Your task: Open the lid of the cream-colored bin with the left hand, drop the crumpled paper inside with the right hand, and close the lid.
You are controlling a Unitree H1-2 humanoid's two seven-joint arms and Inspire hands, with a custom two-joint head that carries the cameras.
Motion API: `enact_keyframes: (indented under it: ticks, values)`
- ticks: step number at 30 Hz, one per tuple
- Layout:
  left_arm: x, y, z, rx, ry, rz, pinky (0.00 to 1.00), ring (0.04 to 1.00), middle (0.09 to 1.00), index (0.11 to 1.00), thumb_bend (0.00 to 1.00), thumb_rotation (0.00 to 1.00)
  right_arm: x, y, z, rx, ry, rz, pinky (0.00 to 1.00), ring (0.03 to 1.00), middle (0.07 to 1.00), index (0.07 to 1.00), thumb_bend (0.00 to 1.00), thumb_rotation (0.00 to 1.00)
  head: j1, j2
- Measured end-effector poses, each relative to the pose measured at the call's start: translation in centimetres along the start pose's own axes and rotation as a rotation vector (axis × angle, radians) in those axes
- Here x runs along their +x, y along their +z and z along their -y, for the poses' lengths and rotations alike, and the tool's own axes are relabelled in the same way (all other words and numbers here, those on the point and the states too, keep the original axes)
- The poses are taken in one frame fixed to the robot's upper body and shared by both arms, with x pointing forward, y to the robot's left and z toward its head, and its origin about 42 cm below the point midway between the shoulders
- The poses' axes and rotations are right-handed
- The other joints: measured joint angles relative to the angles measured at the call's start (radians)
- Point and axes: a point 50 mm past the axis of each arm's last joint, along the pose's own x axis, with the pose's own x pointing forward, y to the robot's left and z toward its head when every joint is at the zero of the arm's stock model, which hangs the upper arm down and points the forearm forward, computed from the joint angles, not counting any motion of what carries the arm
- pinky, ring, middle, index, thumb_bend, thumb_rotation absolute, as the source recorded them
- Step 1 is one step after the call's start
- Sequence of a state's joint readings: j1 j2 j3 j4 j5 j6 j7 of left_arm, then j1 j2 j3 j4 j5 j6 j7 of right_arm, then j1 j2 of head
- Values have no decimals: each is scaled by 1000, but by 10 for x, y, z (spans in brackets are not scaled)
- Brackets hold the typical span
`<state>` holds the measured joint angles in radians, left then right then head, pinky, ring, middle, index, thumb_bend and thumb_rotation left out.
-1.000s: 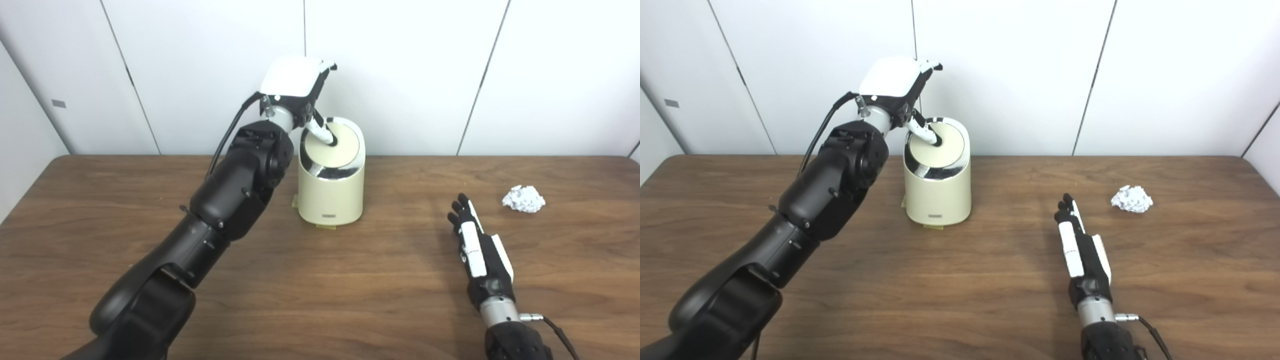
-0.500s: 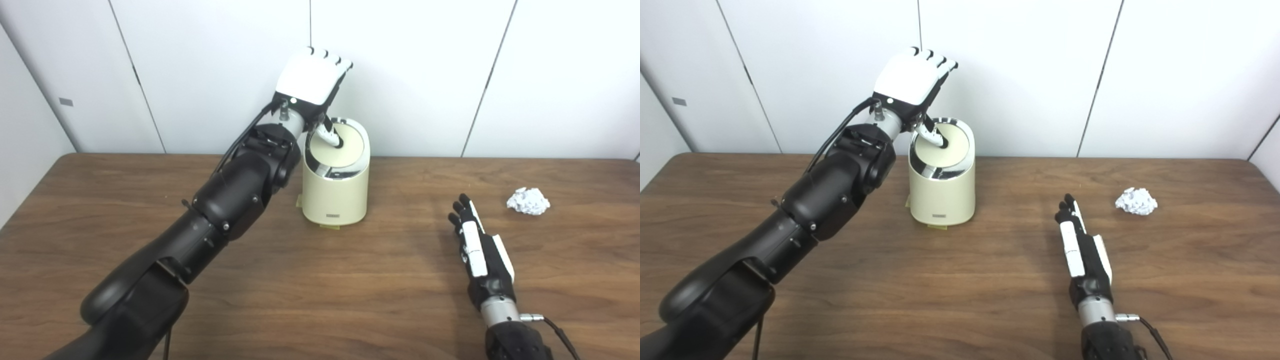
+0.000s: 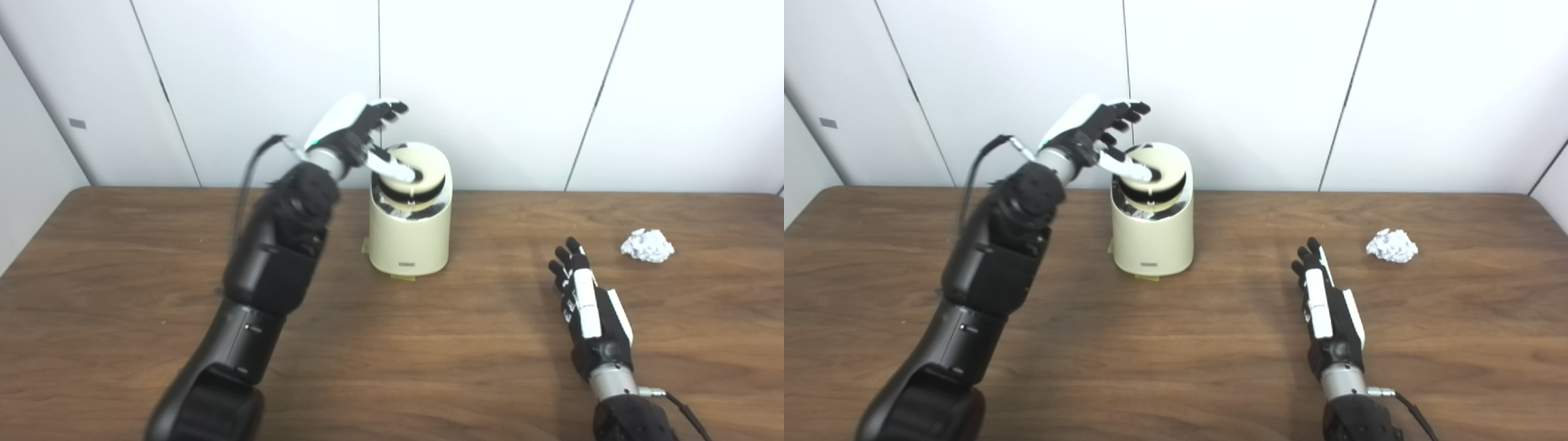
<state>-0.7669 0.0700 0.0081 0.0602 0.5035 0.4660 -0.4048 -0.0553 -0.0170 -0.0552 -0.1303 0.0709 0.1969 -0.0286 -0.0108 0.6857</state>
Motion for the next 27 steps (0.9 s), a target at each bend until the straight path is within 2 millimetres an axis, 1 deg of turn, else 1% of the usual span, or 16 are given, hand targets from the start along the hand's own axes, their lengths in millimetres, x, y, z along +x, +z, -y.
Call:
enact_keyframes:
  ticks: [1,2,4,5,6,9,10,12,14,16,20,21,22,23,25,27]
  values:
    - [-5,-1,-5,-52,10,21,754,814,842,845,509,4,0,0,1,5,-1,-2,987,948,963,973,602,983,0,0]
    - [-10,-4,-9,-106,18,33,748,801,832,837,469,39,0,0,1,11,-1,-4,970,943,959,964,601,970,3,0]
    - [-24,-19,-13,-244,63,42,781,816,839,831,380,229,-1,-1,3,32,1,-9,948,943,959,953,596,944,3,-3]
    - [-32,-28,-12,-301,96,36,785,820,842,832,373,246,-1,-1,4,41,0,-10,946,943,959,953,595,943,3,-3]
    - [-40,-37,-10,-344,118,28,806,836,855,845,337,322,-1,-1,5,45,-1,-10,930,939,955,948,592,948,9,-5]
    - [-70,-60,-1,-416,162,7,835,859,881,887,285,468,-2,0,5,48,5,-18,899,925,947,938,590,964,12,-5]
    - [-81,-68,3,-427,172,-5,835,861,885,896,273,489,-2,0,6,47,8,-20,895,921,945,936,593,966,14,-5]
    - [-104,-84,10,-451,194,-20,831,858,885,892,260,474,-2,1,7,42,10,-24,908,918,940,930,602,966,12,-5]
    - [-124,-102,17,-475,223,-67,846,864,887,894,257,466,-2,1,8,38,11,-26,926,922,938,928,616,968,11,-3]
    - [-145,-115,23,-494,261,-98,860,870,887,913,278,501,-2,1,9,39,16,-26,947,930,940,926,629,978,11,-5]
    - [-182,-134,42,-445,294,-125,866,876,884,916,345,558,-2,5,12,72,51,-19,935,931,947,933,652,973,3,-2]
    - [-188,-138,47,-437,286,-136,881,884,892,919,359,581,-2,8,13,76,58,-11,923,926,943,934,657,960,-6,0]
    - [-194,-141,52,-431,278,-147,974,917,910,928,391,678,-2,11,15,73,65,-3,918,926,939,933,662,915,-8,2]
    - [-198,-143,57,-427,267,-155,974,917,910,928,391,678,-1,14,17,65,71,2,918,926,939,933,662,915,-8,2]
    - [-201,-143,60,-430,256,-156,995,951,941,946,406,750,2,21,21,49,77,17,932,931,943,940,657,864,-15,2]
    - [-202,-141,61,-443,253,-141,999,979,962,962,458,768,7,29,28,23,84,38,919,935,951,952,716,830,-21,0]
